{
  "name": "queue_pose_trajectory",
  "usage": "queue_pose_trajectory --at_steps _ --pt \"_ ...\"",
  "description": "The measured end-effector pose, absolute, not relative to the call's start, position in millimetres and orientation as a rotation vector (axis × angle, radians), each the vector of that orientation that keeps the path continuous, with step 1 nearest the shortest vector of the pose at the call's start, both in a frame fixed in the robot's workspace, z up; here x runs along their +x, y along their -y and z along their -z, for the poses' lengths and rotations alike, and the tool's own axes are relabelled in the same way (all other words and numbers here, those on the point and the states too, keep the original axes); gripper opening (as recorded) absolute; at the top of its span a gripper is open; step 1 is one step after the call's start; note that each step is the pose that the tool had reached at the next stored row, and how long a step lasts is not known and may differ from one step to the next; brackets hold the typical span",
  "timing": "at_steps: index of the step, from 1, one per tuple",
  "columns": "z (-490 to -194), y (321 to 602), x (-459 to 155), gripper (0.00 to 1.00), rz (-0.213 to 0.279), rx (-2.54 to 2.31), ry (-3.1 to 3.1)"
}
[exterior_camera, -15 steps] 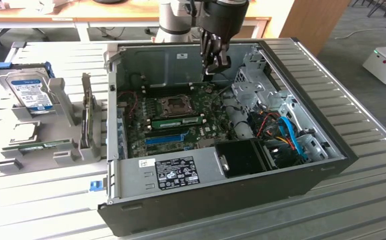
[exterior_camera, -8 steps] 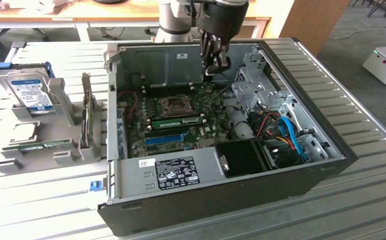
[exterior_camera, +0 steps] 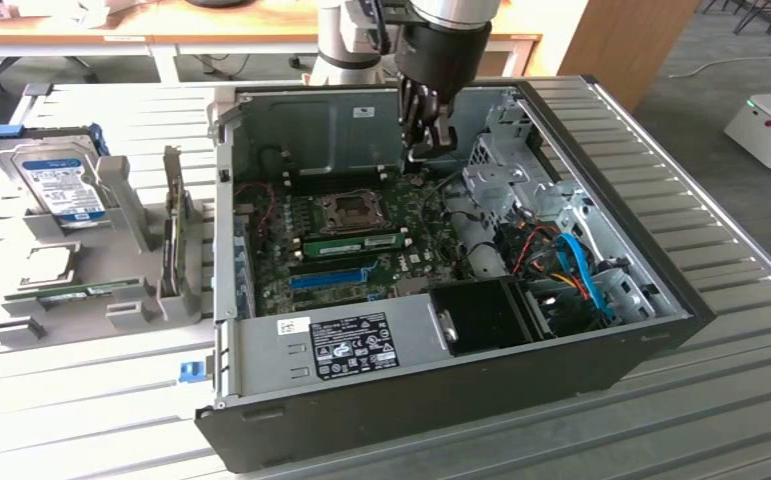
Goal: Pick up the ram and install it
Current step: 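Press down the ram until it locks into place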
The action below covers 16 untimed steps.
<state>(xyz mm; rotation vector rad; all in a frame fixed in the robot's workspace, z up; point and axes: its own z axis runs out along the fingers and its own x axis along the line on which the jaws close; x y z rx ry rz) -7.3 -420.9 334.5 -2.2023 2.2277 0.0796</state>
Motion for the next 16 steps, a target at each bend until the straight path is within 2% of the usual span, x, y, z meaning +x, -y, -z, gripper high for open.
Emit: queue_pose_trajectory --at_steps 16 --pt "-309.4 420.9 -7.3 0.11 -0.079 -2.202 -2.228"
